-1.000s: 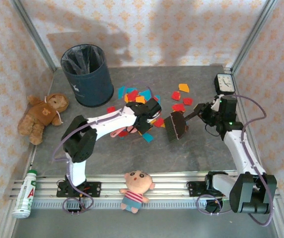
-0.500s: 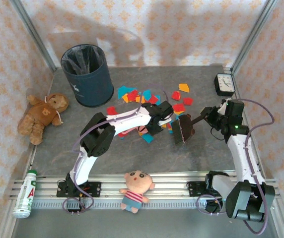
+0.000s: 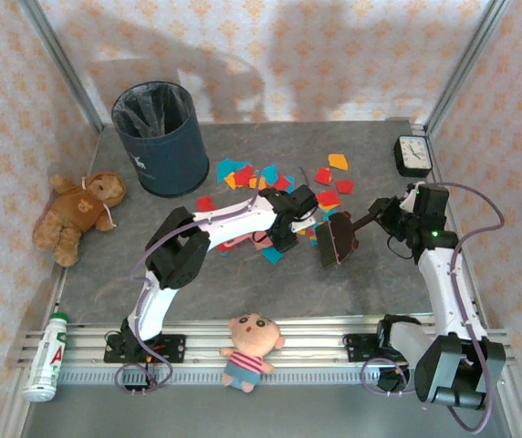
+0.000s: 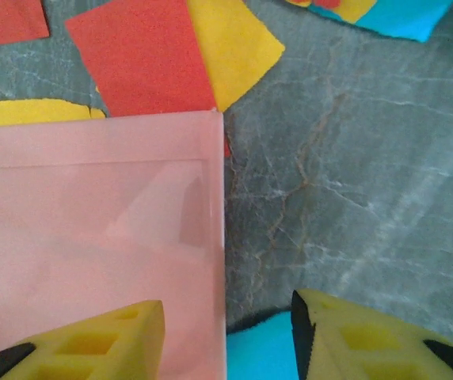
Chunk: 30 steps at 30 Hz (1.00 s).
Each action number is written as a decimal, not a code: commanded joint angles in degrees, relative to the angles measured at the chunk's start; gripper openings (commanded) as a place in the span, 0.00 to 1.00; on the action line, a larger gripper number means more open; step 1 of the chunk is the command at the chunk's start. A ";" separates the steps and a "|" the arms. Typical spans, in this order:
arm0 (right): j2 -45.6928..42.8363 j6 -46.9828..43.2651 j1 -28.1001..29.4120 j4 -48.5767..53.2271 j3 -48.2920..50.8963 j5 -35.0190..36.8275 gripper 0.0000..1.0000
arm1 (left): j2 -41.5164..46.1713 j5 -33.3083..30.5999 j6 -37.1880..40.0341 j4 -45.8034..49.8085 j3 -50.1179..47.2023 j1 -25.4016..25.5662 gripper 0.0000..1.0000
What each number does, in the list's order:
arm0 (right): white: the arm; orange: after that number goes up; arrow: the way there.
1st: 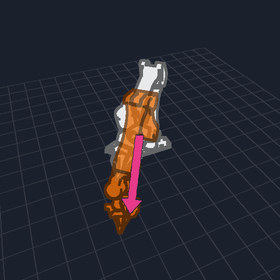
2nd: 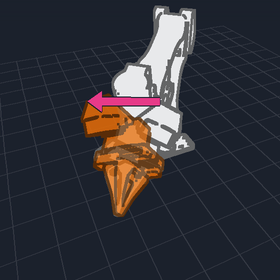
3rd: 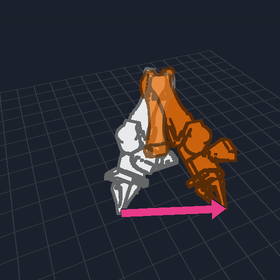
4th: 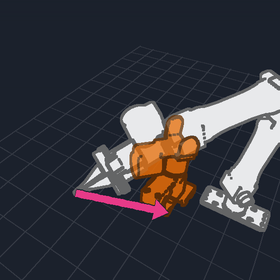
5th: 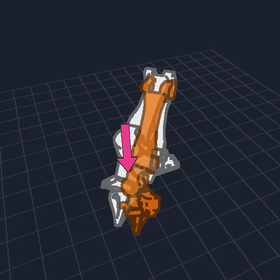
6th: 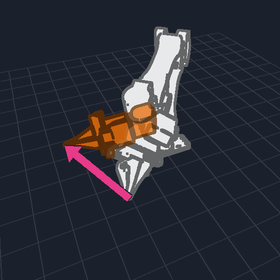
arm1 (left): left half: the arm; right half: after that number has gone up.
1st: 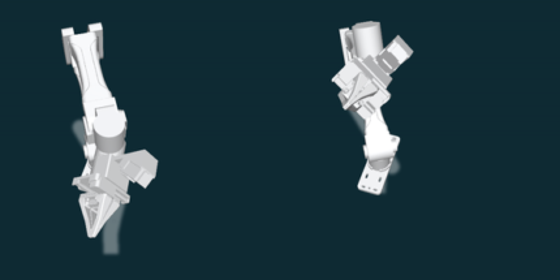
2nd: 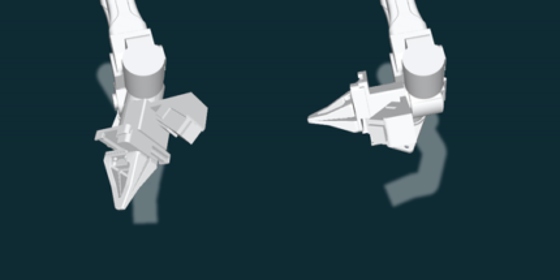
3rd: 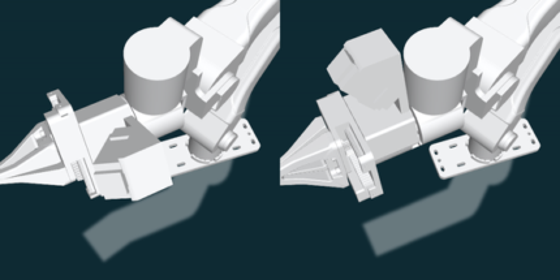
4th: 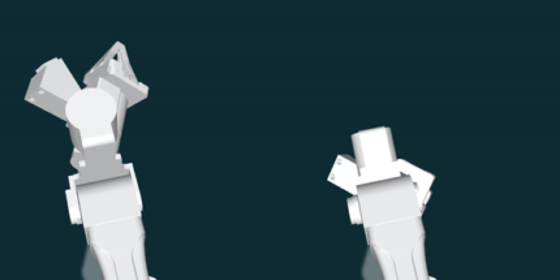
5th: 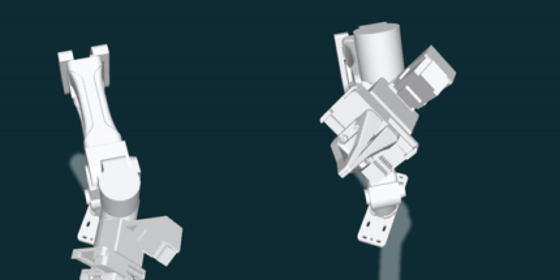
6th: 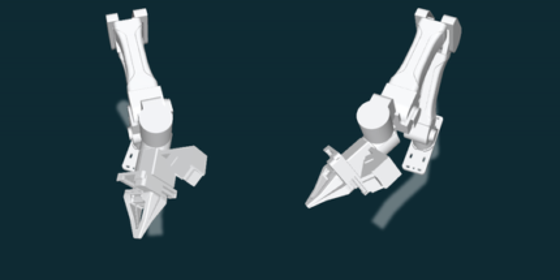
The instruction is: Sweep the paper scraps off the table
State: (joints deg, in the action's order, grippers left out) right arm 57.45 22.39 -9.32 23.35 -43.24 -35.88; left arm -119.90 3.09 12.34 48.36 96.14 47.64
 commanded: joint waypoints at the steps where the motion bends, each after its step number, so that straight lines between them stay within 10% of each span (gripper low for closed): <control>1: -0.76 -0.43 -0.23 -1.28 0.42 -1.67 0.00 | 6.92 2.24 0.01 -0.83 -1.73 -0.32 0.49; 13: -0.25 -0.65 -0.25 -1.64 0.47 -4.01 0.00 | 20.46 9.79 -0.97 -5.95 -16.16 -8.59 0.69; 30: 0.12 -0.99 -0.25 -0.94 0.02 -4.35 0.00 | 22.67 4.13 5.36 -5.38 -26.18 -14.65 0.87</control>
State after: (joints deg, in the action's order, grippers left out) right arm 57.74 21.80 -9.32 23.20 -43.20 -38.98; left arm -96.07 8.73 15.57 41.74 70.26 33.82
